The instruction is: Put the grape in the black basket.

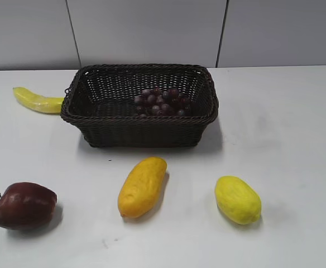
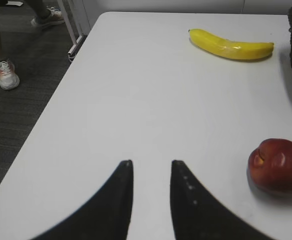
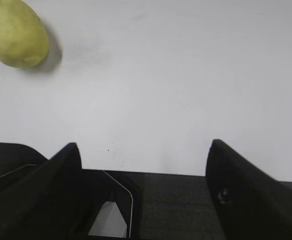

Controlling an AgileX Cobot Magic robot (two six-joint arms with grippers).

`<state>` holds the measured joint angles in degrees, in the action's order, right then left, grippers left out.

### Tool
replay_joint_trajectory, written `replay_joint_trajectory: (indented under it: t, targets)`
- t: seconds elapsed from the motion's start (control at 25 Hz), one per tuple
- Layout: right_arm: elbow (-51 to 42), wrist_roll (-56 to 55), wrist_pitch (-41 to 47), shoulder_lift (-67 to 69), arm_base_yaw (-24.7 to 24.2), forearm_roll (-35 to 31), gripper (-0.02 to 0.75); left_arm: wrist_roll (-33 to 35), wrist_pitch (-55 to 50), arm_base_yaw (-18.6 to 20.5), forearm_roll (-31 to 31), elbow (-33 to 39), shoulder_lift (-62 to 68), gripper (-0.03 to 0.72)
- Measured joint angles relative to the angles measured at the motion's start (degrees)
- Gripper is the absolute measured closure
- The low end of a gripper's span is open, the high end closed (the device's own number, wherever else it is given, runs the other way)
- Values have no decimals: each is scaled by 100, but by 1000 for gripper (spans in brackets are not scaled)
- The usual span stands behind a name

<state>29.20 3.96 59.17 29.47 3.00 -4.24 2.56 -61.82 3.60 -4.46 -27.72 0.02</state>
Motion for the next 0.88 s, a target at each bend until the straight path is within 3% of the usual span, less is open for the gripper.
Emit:
replay_joint_trajectory:
  t: [0.44, 0.88]
  targets:
    - [0, -33, 51, -1424, 0, -6, 157, 0, 0, 0, 0, 0, 0, 460]
    - [-35, -33, 62, -2530, 0, -6, 264, 0, 0, 0, 0, 0, 0, 460]
